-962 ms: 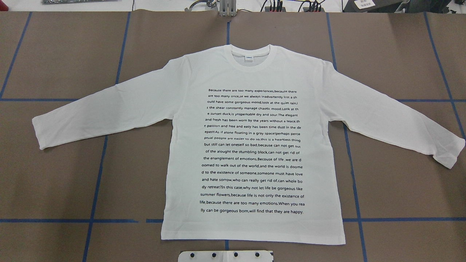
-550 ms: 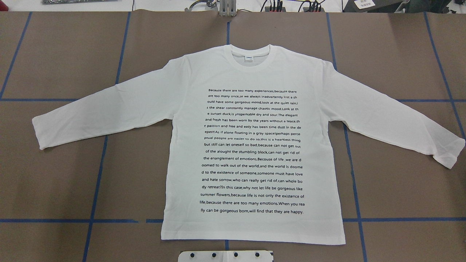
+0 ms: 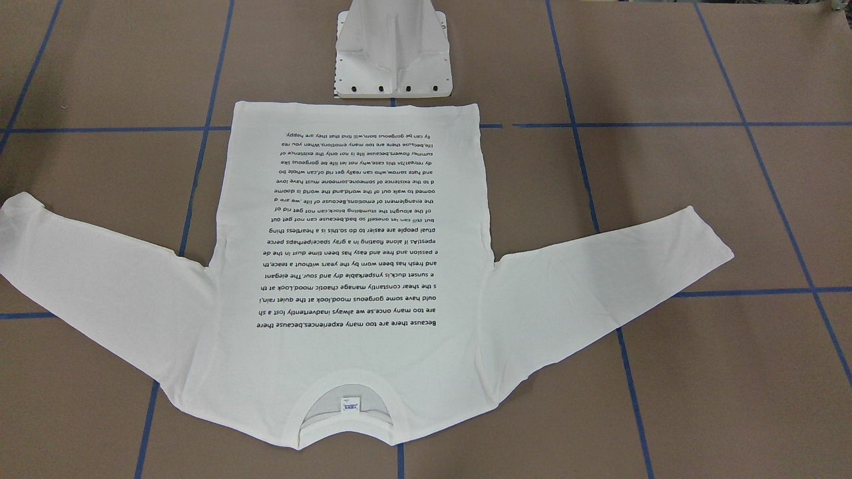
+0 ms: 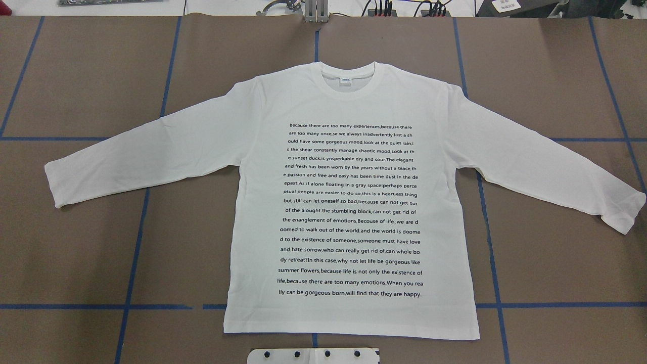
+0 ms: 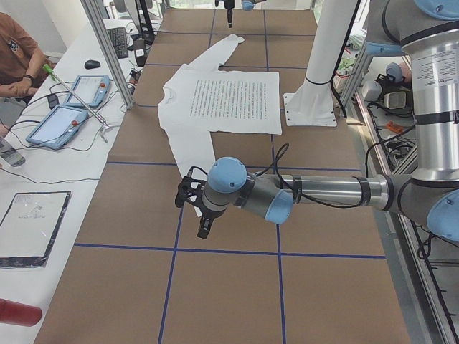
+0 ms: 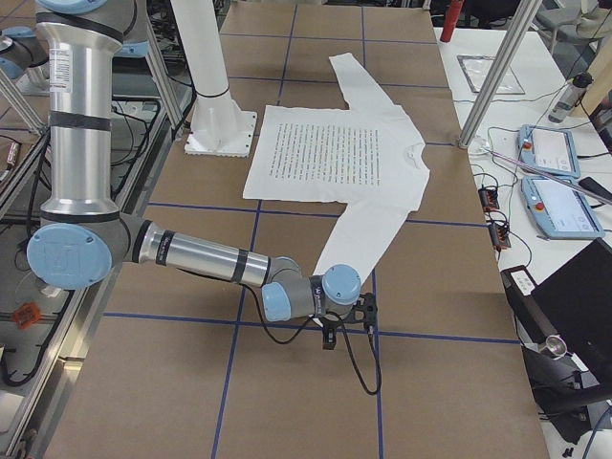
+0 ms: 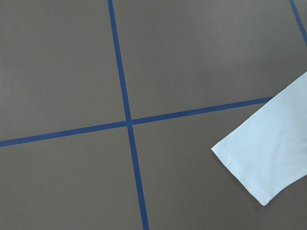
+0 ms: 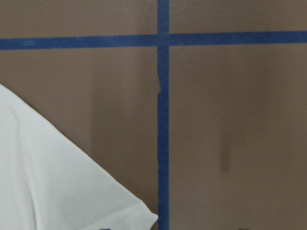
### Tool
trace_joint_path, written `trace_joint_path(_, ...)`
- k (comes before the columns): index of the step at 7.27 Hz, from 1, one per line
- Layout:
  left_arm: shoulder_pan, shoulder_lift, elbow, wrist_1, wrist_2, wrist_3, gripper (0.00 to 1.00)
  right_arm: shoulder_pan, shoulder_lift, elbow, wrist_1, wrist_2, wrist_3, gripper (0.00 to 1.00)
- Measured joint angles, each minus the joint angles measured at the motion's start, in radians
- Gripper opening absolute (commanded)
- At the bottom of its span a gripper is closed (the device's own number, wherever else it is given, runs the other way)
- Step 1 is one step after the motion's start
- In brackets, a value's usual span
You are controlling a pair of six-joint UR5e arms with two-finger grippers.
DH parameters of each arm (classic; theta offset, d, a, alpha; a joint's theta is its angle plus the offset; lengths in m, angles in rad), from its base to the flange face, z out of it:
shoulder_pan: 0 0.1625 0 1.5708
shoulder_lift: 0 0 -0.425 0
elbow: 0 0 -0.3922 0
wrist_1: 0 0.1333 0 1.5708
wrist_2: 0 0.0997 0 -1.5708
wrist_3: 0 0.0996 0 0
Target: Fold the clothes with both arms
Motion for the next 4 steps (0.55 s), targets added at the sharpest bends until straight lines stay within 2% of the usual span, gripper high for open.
trace_joint_path(4,0.000,0.000,-0.001,0.000,0.001,0.000,1.00,-0.062,0.039,-0.030,0.001,-0.004,0.013,0.78)
